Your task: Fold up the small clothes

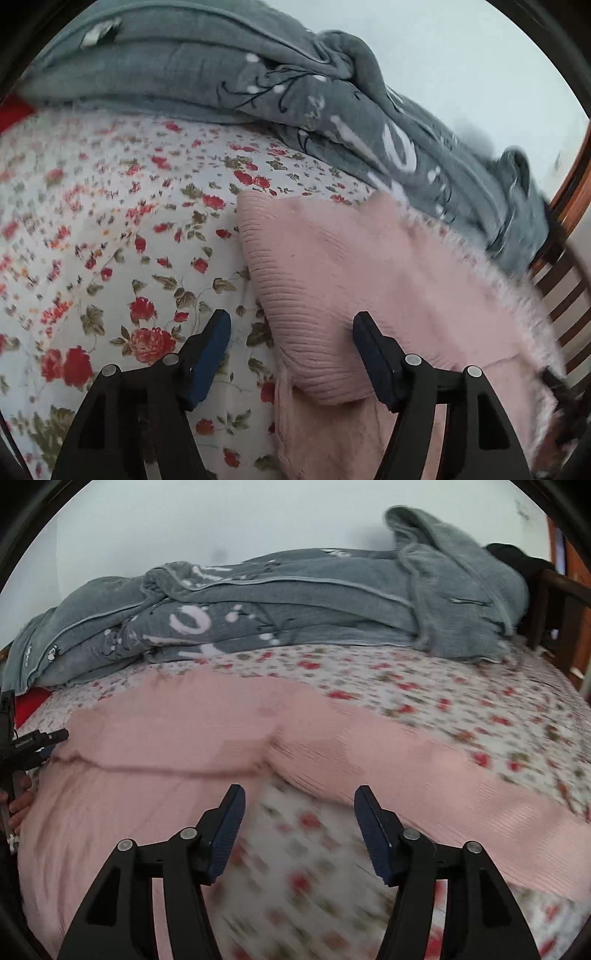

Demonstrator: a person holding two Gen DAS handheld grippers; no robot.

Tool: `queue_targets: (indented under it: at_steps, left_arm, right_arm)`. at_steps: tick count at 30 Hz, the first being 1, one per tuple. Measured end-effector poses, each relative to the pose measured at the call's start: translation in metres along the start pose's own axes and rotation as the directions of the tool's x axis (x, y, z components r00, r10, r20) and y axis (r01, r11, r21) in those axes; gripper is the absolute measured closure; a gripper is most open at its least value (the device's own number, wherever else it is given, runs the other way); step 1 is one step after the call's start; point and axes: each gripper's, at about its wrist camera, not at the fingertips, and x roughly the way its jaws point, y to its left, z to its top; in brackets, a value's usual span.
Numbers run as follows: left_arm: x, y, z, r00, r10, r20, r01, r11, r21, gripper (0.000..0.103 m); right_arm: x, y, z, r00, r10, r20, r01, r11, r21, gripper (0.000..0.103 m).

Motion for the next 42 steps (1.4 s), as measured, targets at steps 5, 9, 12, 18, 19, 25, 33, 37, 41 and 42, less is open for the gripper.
queue_targets:
  at_steps: [5, 9, 12, 18, 19, 25, 33, 37, 41, 42]
  left_arm:
    - [0.001, -0.010, -0.002, 0.998, 0.063, 0.006, -0.063, 0.997, 0.048, 0.034]
    - [-0.004, -0.007, -0.004, 0.997, 0.071, 0.021, -0.072, 0.997, 0.030, 0.031]
    - [-0.013, 0.000, -0.009, 0.995, 0.088, 0.044, -0.087, 0.996, -0.012, 0.024]
    - [-0.019, 0.016, -0.012, 0.997, 0.029, 0.072, -0.022, 0.994, -0.103, 0.024]
    - [-0.019, 0.015, -0.012, 0.997, 0.037, 0.070, -0.030, 0.995, -0.100, 0.024]
    - [-0.011, 0.003, -0.011, 0.995, 0.085, 0.048, -0.083, 0.996, -0.045, 0.020]
    - [-0.006, 0.003, -0.009, 0.995, 0.095, 0.040, -0.094, 0.995, -0.032, 0.018]
    - [-0.006, 0.005, -0.009, 0.996, 0.081, 0.046, -0.079, 0.996, -0.043, 0.018]
    - [-0.008, 0.008, -0.009, 0.995, 0.069, 0.065, -0.066, 0.996, -0.055, 0.020]
    - [-0.010, 0.009, -0.009, 0.995, 0.067, 0.071, -0.063, 0.996, -0.059, 0.020]
  right_arm:
    - [-0.038, -0.057, -0.036, 0.999, -0.034, -0.019, 0.036, 0.990, 0.136, 0.034]
    - [-0.062, -0.107, -0.064, 0.996, -0.092, -0.004, 0.089, 0.959, 0.270, 0.031]
    - [-0.071, -0.139, -0.082, 0.990, -0.139, 0.005, 0.128, 0.925, 0.357, 0.031]
    - [-0.076, -0.190, -0.114, 0.989, -0.133, 0.061, 0.083, 0.855, 0.511, 0.031]
    - [-0.077, -0.197, -0.118, 0.989, -0.121, 0.085, 0.057, 0.843, 0.535, 0.031]
    - [-0.079, -0.234, -0.123, 0.978, -0.127, 0.165, -0.013, 0.755, 0.655, 0.031]
    - [-0.072, -0.245, -0.109, 0.972, -0.196, 0.128, 0.072, 0.771, 0.632, 0.095]
    - [-0.078, -0.249, -0.114, 0.963, -0.219, 0.157, 0.062, 0.748, 0.661, 0.096]
    - [-0.077, -0.246, -0.110, 0.961, -0.245, 0.125, 0.110, 0.758, 0.642, 0.096]
    - [-0.078, -0.244, -0.109, 0.958, -0.258, 0.127, 0.122, 0.764, 0.633, 0.096]
